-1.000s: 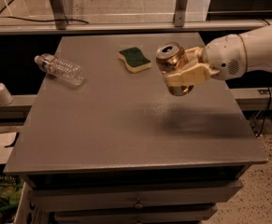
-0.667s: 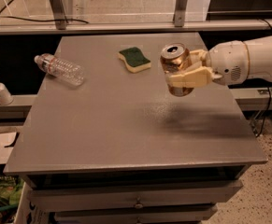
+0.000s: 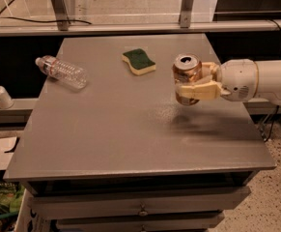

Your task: Place orange can upright

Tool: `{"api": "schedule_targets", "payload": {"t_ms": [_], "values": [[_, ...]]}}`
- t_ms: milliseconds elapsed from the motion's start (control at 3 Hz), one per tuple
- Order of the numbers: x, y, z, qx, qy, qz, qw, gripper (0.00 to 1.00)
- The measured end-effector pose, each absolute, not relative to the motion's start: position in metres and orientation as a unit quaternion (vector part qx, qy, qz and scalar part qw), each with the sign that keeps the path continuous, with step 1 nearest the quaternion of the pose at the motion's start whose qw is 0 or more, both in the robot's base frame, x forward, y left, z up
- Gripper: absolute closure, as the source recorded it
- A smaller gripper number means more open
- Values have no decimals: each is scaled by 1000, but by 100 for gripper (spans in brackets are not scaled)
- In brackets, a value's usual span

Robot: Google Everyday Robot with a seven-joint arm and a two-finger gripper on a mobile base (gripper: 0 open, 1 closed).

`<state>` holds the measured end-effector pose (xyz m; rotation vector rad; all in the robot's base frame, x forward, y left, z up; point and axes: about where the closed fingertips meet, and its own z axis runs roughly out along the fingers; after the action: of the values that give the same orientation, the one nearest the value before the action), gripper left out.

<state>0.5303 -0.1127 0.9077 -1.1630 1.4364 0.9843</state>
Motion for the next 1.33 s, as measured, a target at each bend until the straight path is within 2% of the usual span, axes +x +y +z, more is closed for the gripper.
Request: {"api": "schedule_targets", "payload": {"t_ms": [667, 1000, 1333], "values": [[536, -111, 878, -469, 587, 420, 509, 100], [535, -109, 869, -453, 592, 428, 510, 89], [531, -110, 861, -435, 601, 435, 510, 72]]}}
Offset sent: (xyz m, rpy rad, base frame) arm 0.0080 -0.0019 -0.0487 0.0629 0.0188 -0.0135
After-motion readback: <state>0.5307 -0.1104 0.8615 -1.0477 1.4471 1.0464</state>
